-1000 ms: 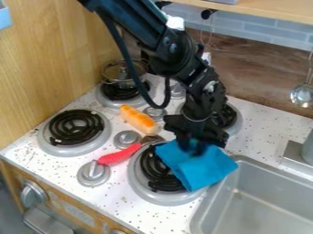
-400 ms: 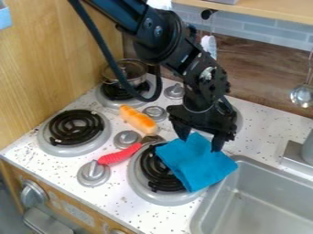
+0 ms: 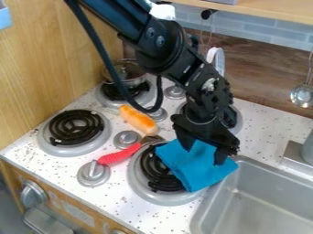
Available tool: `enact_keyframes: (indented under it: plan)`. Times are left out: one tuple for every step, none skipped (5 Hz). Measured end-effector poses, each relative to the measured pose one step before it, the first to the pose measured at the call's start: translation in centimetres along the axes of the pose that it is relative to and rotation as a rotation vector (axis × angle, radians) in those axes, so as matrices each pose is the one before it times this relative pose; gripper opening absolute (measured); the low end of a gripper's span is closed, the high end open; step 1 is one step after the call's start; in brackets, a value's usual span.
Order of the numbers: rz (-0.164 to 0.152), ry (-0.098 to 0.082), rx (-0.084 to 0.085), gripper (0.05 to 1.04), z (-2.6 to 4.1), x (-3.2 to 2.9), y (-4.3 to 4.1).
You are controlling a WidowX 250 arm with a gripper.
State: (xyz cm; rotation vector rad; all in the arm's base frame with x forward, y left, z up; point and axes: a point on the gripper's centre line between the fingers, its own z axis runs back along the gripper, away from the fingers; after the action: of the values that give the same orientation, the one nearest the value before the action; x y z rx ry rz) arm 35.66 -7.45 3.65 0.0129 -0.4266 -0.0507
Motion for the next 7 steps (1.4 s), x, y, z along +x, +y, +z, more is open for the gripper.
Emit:
enact_keyframes:
  plan:
    - [-0.0385,0.0308,0.0068,1.005,-0.858,-0.924,0.102]
    - [-0.0441,0.0521,0.0214,1.005,-0.758,-0.977,0.343]
    - [-0.0264,0.0273,0.0147,1.005,-0.084,-0.446,0.229]
    - [-0.0042,0.0136,0.0123,0.969,-0.071,-0.195,0.184]
    - [0.0035,-0.002,-0.0084,0.699,-0.163,-0.016,-0.106]
    - [0.0048,-0.0057,-0.0063,0.411,-0.006,0.094,-0.054]
    - [-0.0051,0.0103,-0.0123,0.201,-0.463,-0.133,-0.164]
